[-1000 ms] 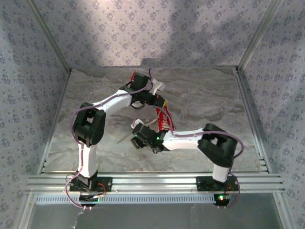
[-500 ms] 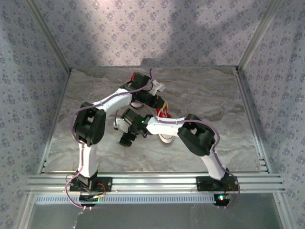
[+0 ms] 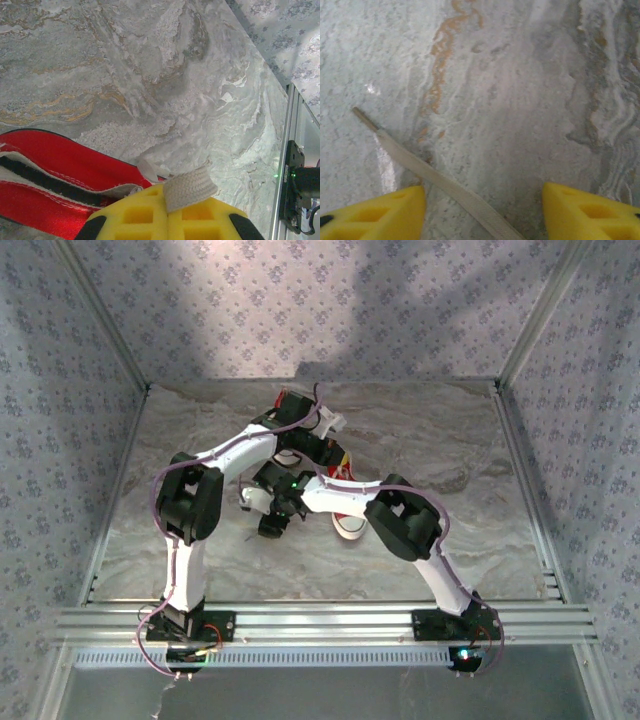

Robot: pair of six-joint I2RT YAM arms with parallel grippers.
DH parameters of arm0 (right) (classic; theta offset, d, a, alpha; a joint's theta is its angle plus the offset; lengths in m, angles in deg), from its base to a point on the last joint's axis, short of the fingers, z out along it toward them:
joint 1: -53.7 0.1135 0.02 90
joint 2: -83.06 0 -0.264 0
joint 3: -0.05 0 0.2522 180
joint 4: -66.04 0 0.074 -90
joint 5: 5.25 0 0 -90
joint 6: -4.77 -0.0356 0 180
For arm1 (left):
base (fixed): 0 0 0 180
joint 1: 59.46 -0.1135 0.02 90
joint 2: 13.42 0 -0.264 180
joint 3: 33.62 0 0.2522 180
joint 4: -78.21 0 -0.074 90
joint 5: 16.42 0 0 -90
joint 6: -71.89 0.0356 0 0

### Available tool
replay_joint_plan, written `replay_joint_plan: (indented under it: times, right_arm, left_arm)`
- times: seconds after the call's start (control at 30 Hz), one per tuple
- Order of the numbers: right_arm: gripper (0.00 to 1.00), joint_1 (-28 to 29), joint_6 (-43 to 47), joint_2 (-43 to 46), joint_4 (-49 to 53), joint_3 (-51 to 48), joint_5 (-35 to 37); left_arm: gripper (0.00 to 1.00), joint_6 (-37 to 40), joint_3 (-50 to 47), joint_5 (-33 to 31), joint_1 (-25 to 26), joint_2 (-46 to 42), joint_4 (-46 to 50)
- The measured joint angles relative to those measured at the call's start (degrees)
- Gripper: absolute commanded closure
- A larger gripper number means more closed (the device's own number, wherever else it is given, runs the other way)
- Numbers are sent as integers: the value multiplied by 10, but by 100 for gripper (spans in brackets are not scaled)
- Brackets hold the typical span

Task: Tie the shoes

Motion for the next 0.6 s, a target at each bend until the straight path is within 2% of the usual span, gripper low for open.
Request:
replay_joint_plan:
  times: [0.1, 0.17, 0.23, 0.43, 0.6]
  right_arm:
    - [82, 2, 0, 3, -8, -7, 7]
    - [93, 6, -3, 14, -16, -24, 12]
    - [99, 13, -9, 30, -18, -44, 12]
    - [100, 58, -40, 105, -20, -124, 13]
    - [100, 76, -90, 209, -82, -195, 35]
  left_arm:
    - [100, 0, 0, 1, 0, 0, 0]
    - [100, 0, 0, 3, 0, 0, 0]
    - [100, 0, 0, 5, 0, 0, 0]
    - [100, 3, 0, 16, 0, 0, 0]
    - [100, 20, -7, 39, 0, 0, -6]
